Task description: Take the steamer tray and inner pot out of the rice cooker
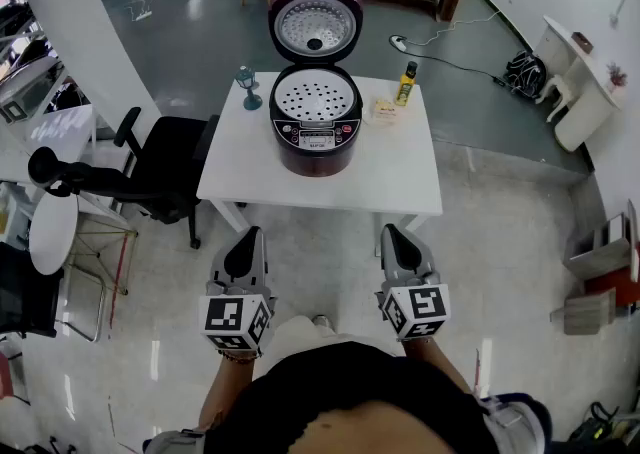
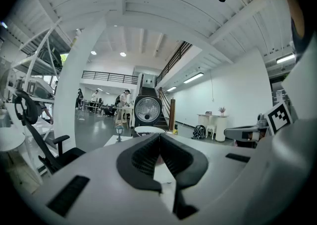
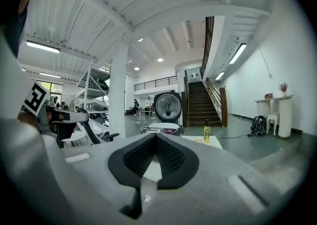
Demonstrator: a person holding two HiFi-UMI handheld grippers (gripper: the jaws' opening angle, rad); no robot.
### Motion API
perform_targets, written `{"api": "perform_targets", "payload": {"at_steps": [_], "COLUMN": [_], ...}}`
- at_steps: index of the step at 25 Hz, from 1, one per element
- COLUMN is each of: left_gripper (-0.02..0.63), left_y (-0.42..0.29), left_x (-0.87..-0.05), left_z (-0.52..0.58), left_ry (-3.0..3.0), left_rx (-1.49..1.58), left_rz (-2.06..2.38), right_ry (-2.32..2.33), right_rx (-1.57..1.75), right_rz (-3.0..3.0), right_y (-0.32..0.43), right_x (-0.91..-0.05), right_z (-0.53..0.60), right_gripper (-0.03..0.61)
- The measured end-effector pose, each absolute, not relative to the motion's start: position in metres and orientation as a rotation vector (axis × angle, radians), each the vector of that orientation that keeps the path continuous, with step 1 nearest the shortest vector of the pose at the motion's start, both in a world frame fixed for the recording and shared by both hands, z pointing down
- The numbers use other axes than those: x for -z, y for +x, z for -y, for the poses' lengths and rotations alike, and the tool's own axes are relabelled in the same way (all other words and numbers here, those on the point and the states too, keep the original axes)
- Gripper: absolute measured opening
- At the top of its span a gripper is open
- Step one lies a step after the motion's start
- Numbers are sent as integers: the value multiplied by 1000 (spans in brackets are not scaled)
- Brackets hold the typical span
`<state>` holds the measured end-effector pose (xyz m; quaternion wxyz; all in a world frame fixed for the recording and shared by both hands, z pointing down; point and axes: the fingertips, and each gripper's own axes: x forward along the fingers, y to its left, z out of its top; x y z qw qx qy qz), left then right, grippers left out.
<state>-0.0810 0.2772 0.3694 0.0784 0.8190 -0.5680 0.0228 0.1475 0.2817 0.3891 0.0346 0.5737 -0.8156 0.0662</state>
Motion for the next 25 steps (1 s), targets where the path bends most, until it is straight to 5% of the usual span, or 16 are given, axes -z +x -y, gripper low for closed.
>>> {"api": "perform_targets", "payload": {"at_steps": [20, 21, 23, 25], "left_gripper": [8, 27, 218, 282], "left_y": [-61, -61, -60, -61], "left_x": [-373, -374, -378, -381], "left_z": [-282, -281, -278, -276], "left_ry": [2488, 2483, 2466, 2441], "left_rx": [-82, -83, -89, -86], "left_rz": [1644, 1648, 1657, 1675], "right_ry": [1747, 1741, 1731, 1712], "right_rx": [-212, -206, -204, -215], "right_rz": [2536, 2541, 2550, 2560], "right_y": [151, 151, 151, 151], "right_x": [-392, -392, -393, -394], "right_z": [-281, -280, -278, -276], "right_gripper": [35, 65, 151, 221]}}
